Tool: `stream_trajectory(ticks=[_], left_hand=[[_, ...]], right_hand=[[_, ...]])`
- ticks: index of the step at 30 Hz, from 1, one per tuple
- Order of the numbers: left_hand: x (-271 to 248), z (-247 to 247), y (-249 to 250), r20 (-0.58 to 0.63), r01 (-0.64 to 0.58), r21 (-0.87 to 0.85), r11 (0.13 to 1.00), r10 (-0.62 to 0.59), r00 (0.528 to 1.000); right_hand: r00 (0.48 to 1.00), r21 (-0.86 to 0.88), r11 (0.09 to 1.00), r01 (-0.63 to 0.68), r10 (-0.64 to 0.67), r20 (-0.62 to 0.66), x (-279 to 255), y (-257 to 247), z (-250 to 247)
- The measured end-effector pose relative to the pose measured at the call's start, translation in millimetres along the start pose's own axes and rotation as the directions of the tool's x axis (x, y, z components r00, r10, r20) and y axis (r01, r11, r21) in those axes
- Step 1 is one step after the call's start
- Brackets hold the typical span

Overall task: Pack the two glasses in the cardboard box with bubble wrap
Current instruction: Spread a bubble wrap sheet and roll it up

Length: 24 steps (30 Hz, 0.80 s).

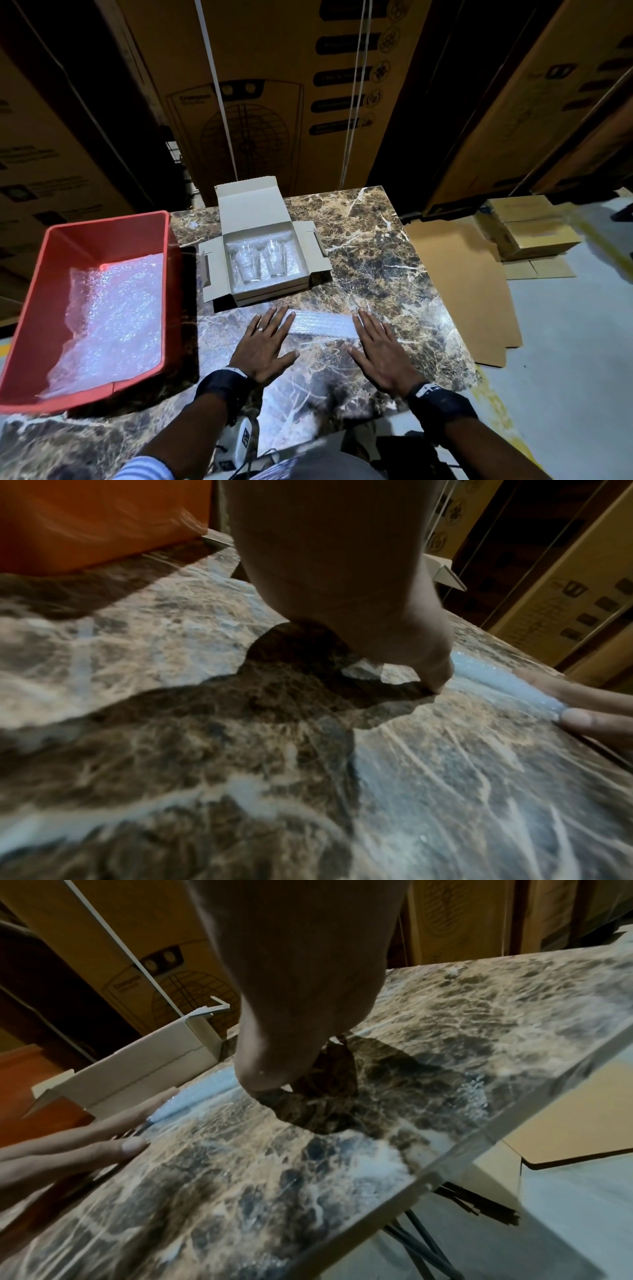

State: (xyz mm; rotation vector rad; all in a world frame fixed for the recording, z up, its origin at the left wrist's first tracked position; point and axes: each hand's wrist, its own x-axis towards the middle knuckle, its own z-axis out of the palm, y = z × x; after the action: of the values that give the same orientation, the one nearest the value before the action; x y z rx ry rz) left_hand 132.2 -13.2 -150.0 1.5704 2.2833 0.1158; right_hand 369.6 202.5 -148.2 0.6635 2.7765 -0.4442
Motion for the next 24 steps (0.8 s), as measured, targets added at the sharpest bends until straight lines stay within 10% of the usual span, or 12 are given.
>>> stream_trajectory(ticks=[24], left_hand=[[41.2,-17.1,49.4,-0.170,-0.116,0.045,0.992,0.122,0.978]], right_hand=[[0.953,-0.089,0.961,0.262,-0.272,-0.137,23.3,-14.9,-43.7]])
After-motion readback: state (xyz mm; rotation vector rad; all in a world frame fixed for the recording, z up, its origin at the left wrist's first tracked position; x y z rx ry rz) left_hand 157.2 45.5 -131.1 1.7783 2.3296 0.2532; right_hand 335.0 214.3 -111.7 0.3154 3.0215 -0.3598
